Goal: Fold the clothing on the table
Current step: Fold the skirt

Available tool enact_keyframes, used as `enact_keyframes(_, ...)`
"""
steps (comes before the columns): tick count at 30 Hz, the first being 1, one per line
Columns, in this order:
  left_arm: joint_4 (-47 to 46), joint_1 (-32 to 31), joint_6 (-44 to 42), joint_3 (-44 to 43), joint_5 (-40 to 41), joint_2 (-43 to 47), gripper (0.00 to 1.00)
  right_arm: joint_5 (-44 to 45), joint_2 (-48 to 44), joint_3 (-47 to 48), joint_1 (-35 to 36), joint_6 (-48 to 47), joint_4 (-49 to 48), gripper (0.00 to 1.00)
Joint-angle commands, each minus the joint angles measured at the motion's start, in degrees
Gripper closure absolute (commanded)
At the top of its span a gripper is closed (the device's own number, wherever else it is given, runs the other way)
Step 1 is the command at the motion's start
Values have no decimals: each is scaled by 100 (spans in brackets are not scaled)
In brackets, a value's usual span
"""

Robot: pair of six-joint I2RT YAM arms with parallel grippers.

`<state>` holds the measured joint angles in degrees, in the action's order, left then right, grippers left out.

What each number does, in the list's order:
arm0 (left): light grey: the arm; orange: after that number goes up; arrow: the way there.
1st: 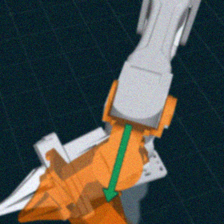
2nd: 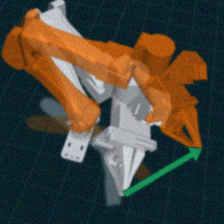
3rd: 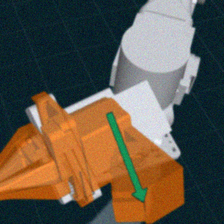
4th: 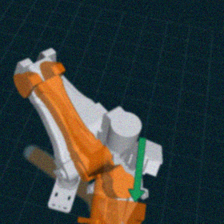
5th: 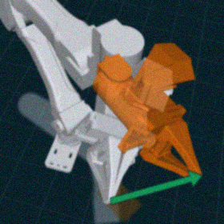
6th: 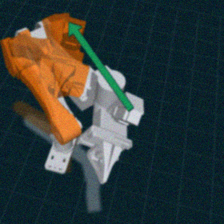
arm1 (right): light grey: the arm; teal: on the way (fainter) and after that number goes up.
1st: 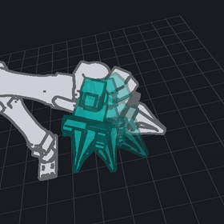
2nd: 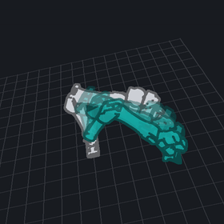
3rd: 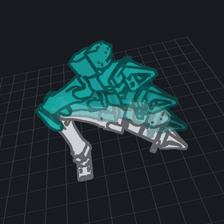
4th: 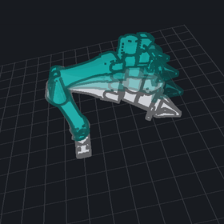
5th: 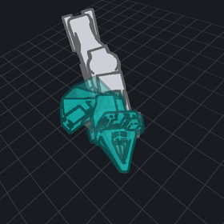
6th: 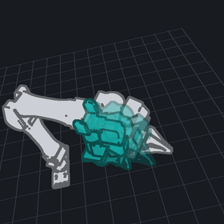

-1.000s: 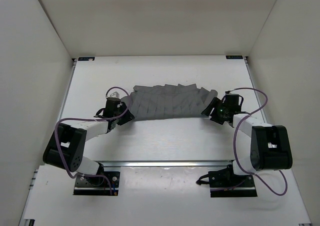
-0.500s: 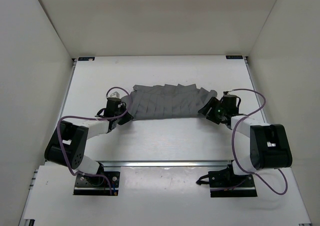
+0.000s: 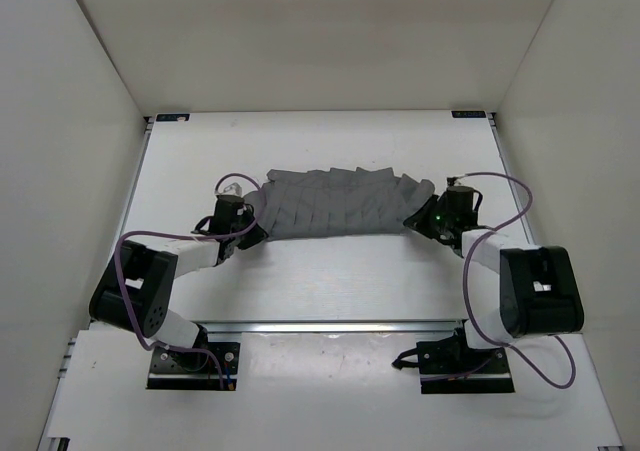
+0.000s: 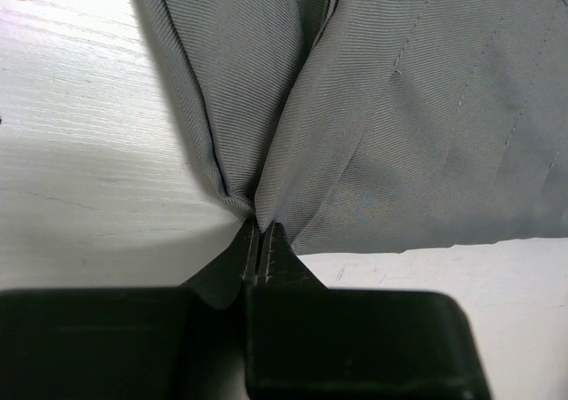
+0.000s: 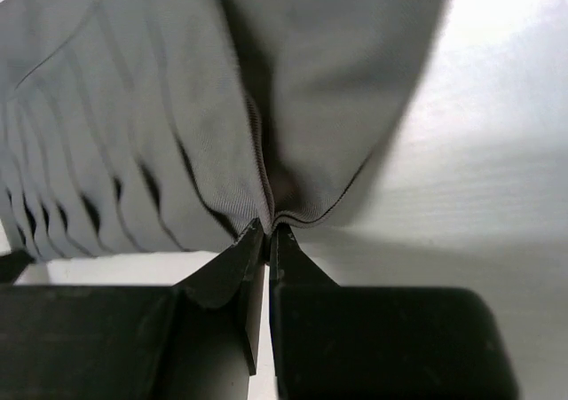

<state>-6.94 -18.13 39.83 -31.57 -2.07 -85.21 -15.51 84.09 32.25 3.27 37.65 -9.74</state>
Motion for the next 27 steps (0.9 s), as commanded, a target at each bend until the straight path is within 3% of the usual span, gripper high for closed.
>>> enact_keyframes(1,61,-94,-116,81,-31,66,100,-363,-481,412,182,-756,-651,100)
enact_keyframes(7,26,-199,-20,151,-31,92,100,-1524,-201,1702,1201,-1514,-653,100)
enact_keyframes(12,-44,-209,51,292,-57,154,100,-2507,878,2924,2018,-1848,-530,100)
enact_keyframes(16,-44,-138,51,354,-31,320,100,-3237,2011,4110,2520,-2155,101,100)
enact_keyframes(21,-35,-111,42,424,-22,417,100,-3590,2883,5054,2943,-2622,1227,100)
enact_keyframes(27,-71,-86,51,468,-40,339,100,-3661,3358,5475,3426,-2728,1404,100)
